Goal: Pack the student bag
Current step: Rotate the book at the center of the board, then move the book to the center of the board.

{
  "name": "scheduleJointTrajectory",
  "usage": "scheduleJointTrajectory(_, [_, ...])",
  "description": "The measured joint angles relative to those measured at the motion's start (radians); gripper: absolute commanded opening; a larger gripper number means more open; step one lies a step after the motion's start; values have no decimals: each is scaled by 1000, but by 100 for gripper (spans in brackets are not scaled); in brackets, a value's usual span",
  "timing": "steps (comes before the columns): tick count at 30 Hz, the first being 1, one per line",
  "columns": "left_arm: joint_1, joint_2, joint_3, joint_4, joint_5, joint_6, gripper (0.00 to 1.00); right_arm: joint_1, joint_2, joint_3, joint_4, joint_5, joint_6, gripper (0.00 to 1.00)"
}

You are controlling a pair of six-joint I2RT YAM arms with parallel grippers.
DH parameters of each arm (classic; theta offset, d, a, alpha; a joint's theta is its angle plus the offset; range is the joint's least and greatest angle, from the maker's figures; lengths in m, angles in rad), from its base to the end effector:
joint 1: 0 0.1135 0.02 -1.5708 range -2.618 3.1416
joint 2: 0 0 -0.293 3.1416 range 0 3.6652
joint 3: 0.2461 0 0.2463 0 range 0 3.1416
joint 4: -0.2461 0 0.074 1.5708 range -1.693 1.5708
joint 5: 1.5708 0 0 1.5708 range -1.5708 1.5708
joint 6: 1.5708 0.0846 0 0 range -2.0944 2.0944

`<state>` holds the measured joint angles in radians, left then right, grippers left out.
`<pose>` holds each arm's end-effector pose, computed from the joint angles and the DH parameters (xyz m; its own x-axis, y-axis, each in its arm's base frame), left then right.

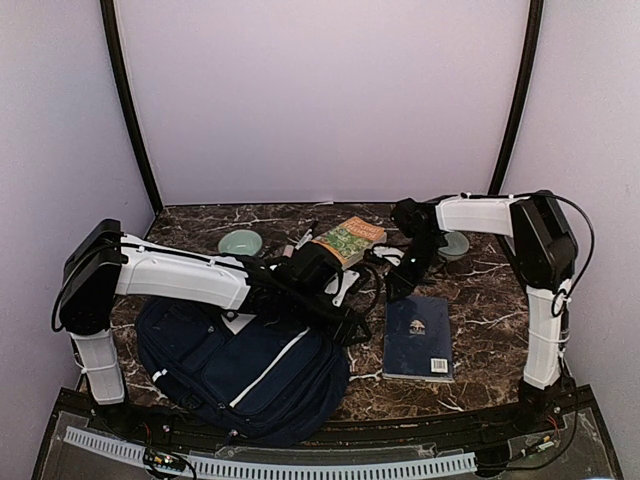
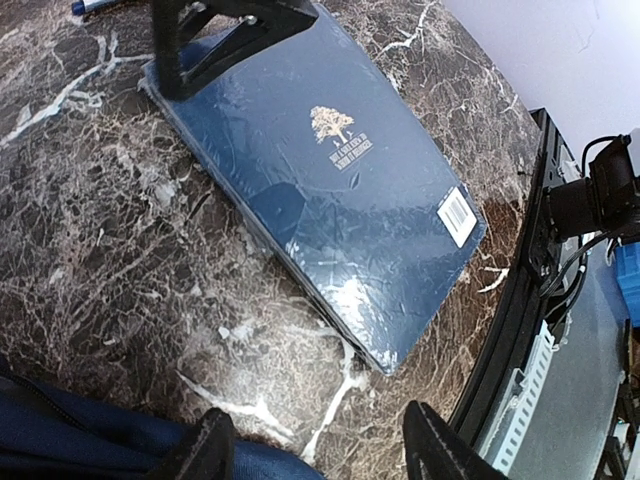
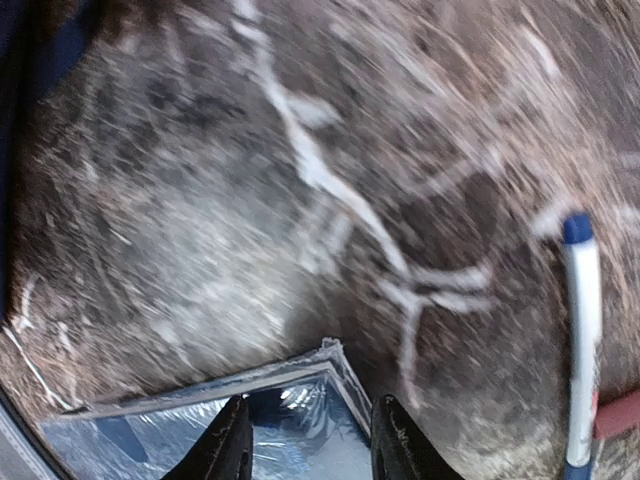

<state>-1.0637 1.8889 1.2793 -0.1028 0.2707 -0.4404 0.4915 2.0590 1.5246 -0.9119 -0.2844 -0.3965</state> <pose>0.2034 -0.4127 0.2026 -0.6881 0.3928 -0.6101 0.7155 0.5069 -0.4807 0.3528 0.2158 0.1482 -0.6201 -0.7524 -0.2221 -0.7840 0.5846 0.2088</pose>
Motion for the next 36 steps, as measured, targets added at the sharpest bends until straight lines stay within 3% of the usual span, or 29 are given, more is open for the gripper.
scheduleJointTrajectory(4, [0, 16, 26, -11, 2, -39, 67, 32, -12, 17, -2, -9, 31, 50])
scheduleJointTrajectory(8, [1, 32, 42, -18, -8, -74, 68, -22, -135, -50, -4, -5, 44, 53])
scheduleJointTrajectory(14, [22, 97, 100, -24, 14, -131, 68, -238, -443, -220, -39, 26, 15, 54])
scheduleJointTrajectory(19, [34, 173, 147, -15, 48, -189, 65, -254, -564, -426, -50, 74, -34, 54])
scheduleJointTrajectory(24, [42, 246, 194, -2, 92, -237, 64, -249, -562, -523, -58, 75, -60, 53])
scheduleJointTrajectory(36, [77, 341, 254, 53, 233, -332, 63, -249, -411, -527, 1, 26, -92, 50])
